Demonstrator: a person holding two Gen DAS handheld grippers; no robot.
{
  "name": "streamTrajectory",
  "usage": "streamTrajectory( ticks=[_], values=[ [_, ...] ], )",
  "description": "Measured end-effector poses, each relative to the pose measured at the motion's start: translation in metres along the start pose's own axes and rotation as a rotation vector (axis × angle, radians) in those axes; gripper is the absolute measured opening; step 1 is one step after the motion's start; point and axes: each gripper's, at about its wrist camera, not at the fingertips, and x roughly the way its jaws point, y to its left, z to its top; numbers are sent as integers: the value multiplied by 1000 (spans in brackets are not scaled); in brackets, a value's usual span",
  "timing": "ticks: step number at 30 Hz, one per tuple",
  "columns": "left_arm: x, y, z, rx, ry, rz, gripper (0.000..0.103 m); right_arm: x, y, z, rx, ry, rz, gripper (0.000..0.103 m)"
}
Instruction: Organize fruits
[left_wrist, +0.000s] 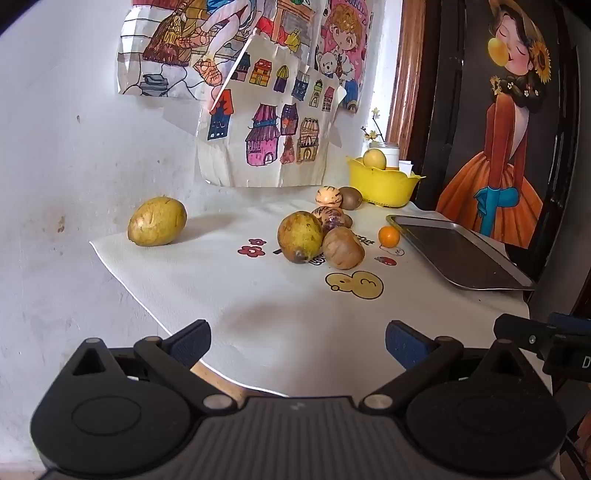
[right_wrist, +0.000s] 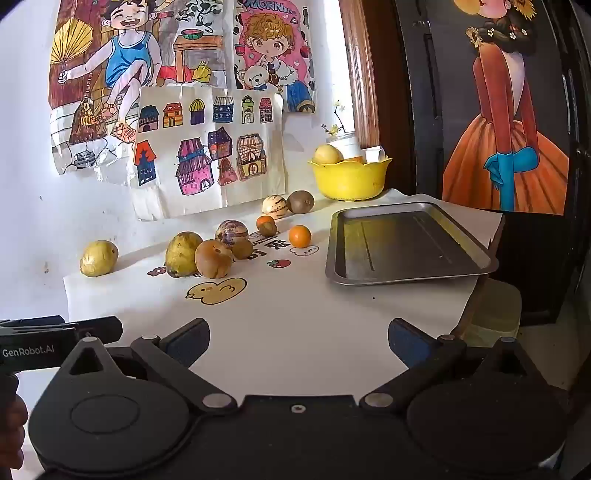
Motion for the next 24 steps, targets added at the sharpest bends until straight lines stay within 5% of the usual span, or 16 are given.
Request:
streamTrajectory(
  ticks=[24],
  values=[
    [-5, -3, 3, 17, -17, 8, 103, -3, -3, -1, 12, -16, -1, 103]
  ],
)
